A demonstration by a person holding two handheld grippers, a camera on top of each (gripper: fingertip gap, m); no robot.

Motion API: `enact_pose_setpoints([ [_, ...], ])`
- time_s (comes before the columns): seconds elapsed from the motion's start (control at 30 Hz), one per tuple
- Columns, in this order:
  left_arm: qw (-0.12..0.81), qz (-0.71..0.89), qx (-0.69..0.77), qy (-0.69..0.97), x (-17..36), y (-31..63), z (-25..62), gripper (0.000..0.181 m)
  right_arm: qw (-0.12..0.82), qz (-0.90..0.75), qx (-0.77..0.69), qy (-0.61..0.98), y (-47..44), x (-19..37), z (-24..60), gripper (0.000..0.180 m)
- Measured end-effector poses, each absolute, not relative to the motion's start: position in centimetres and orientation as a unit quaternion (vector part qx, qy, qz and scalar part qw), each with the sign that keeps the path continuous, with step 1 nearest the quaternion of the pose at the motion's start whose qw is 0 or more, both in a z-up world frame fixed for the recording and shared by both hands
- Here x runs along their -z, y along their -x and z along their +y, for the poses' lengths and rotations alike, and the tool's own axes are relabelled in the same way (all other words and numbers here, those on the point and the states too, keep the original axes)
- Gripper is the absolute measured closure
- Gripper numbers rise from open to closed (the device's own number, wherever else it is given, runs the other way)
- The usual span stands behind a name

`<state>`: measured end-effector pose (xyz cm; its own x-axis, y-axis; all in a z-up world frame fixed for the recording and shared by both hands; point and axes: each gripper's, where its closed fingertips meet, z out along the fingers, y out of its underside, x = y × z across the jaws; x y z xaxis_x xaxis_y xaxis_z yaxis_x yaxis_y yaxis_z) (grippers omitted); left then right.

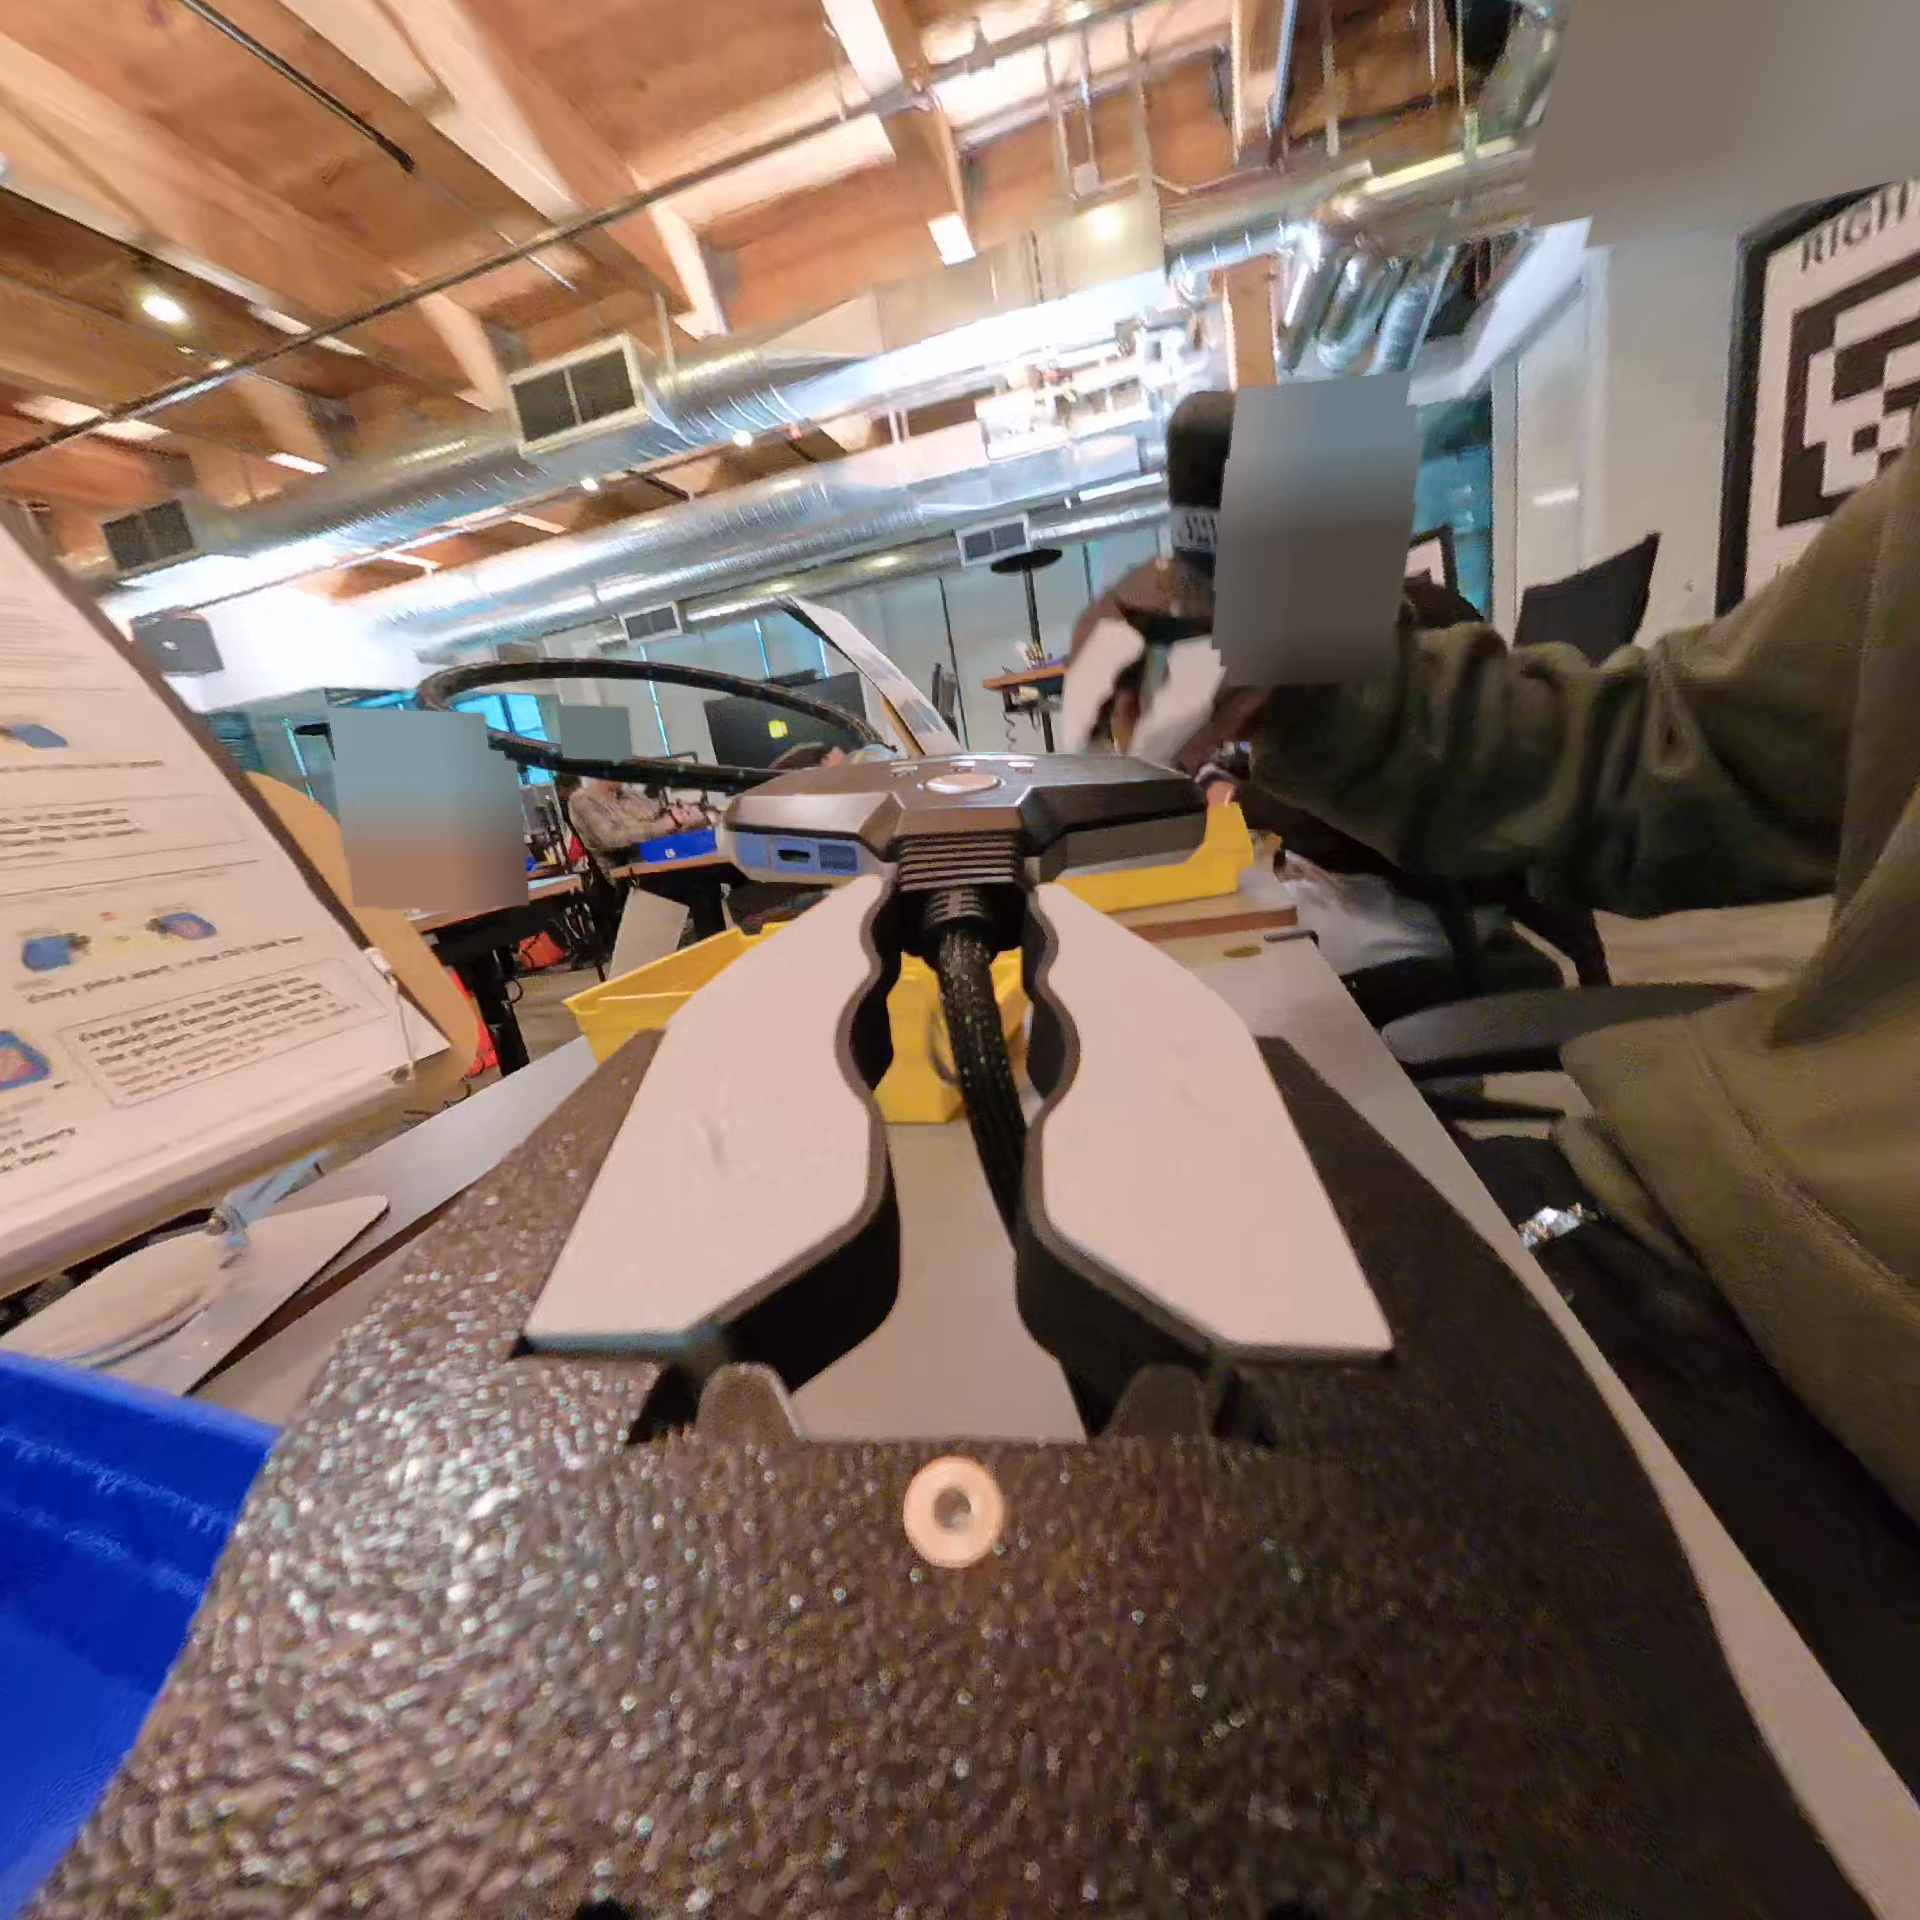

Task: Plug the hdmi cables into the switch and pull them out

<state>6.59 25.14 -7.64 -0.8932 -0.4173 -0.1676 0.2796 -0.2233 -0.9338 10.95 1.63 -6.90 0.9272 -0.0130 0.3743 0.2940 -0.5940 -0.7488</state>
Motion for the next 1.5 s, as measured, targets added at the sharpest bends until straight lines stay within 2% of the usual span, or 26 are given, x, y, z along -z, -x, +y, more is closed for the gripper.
enact_pose_setpoints([
  [0.03, 0.224, 0.595, 0.769, 0.059, 7.7, -6.7, 24.6, 0.16, 0.48, -0.068, 0.198, 0.852, -11.7, 4.8, 1.3, 0.16],
  [0.13, 0.223, 0.624, 0.747, 0.05, 8.1, -6.6, 23.4, 0.16, 0.541, -0.031, 0.248, 0.803, -13.8, -0.1, -0.6, 0.159],
  [0.23, 0.205, 0.624, 0.753, 0.041, 8.3, -6.4, 22.8, 0.16, 0.543, 0.038, 0.285, 0.789, -17.1, -1.5, -3.0, 0.16],
  [0.37, 0.196, 0.615, 0.763, 0.037, 8.2, -6.3, 22.8, 0.16, 0.547, 0.154, 0.288, 0.771, -22.0, 0.6, -6.2, 0.16],
  [0.43, 0.194, 0.616, 0.762, 0.036, 8.3, -6.2, 22.8, 0.16, 0.56, 0.207, 0.244, 0.764, -23.5, 2.9, -7.1, 0.159],
  [0.63, 0.188, 0.618, 0.763, 0.035, 8.4, -6.2, 22.6, 0.16, 0.686, 0.283, 0.111, 0.661, -25.1, 3.2, -8.3, 0.159],
  [0.77, 0.182, 0.616, 0.766, 0.033, 8.5, -6.2, 22.5, 0.16, 0.727, 0.37, 0.067, 0.574, -29.1, 3.9, -11.2, 0.16],
  [0.83, 0.178, 0.615, 0.767, 0.034, 8.6, -6.2, 22.5, 0.16, 0.712, 0.415, 0.052, 0.563, -31.4, 5.9, -12.7, 0.159],
  [1.0, 0.178, 0.616, 0.766, 0.039, 8.7, -6.3, 22.6, 0.16, 0.643, 0.453, 0.117, 0.607, -34.8, 9.4, -14.6, 0.16],
  [1.2, 0.174, 0.614, 0.768, 0.045, 9.0, -6.6, 22.8, 0.16, 0.44, 0.41, 0.31, 0.736, -37.3, 12.5, -17.5, 0.172],
  [1.4, 0.172, 0.614, 0.769, 0.047, 9.1, -6.7, 22.8, 0.16, 0.455, 0.378, 0.281, 0.756, -37.1, 14.6, -14.7, 0.173],
  [1.5, 0.17, 0.612, 0.771, 0.048, 9.1, -6.7, 22.9, 0.16, 0.381, 0.294, 0.329, 0.813, -36.6, 15.6, -13.4, 0.171],
])
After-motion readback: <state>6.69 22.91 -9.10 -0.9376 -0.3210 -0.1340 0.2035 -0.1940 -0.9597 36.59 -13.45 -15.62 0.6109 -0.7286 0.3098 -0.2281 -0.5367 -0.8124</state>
